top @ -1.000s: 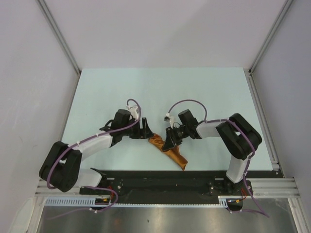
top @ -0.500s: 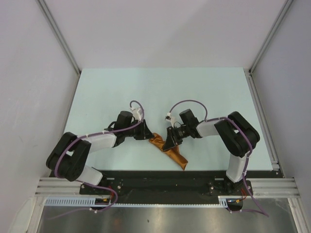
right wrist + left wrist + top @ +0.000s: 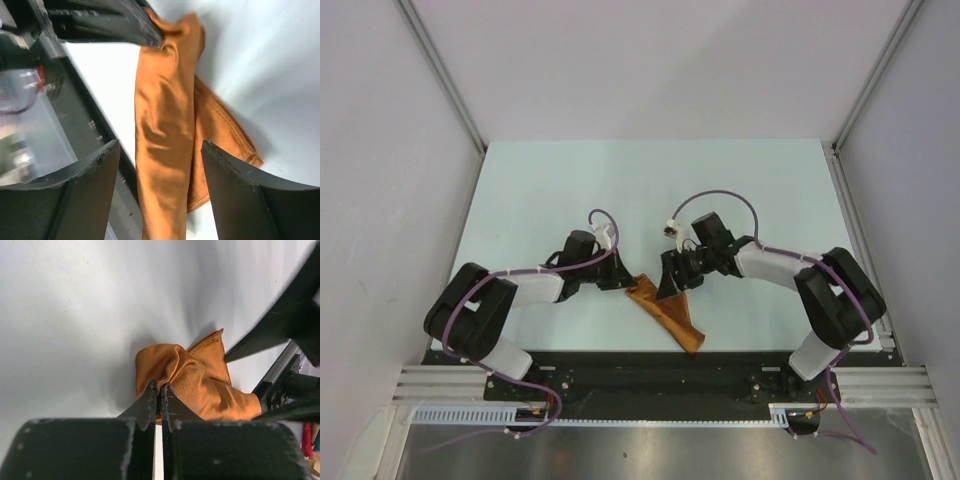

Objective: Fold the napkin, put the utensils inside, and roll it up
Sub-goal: Roll the napkin at the center of the board.

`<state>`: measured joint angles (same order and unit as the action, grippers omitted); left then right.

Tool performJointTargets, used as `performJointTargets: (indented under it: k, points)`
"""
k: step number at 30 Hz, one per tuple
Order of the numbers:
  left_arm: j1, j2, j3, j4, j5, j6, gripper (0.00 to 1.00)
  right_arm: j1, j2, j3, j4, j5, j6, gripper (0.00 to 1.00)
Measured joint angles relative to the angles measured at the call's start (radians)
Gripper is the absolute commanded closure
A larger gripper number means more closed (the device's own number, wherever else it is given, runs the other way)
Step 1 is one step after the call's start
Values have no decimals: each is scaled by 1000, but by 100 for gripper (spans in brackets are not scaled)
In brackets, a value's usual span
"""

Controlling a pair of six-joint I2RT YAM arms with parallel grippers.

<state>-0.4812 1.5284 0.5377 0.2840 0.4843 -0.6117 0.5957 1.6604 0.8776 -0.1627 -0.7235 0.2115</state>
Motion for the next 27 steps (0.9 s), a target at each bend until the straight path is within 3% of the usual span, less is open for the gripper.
performJointTargets:
  k: [7,13,19,27]
  points:
    - [0,11,-1,4,-3,-26,100,307,-144,68,-101,463,-41,27]
    - [0,19,1,-1,-5,-29,100,528,-130,74,-158,798,-74,32]
    - [0,26,9,-12,-7,-35,100,610,-47,113,-187,969,-107,40]
    - [0,27,18,-26,-6,-35,100,610,20,122,-193,1019,-127,50]
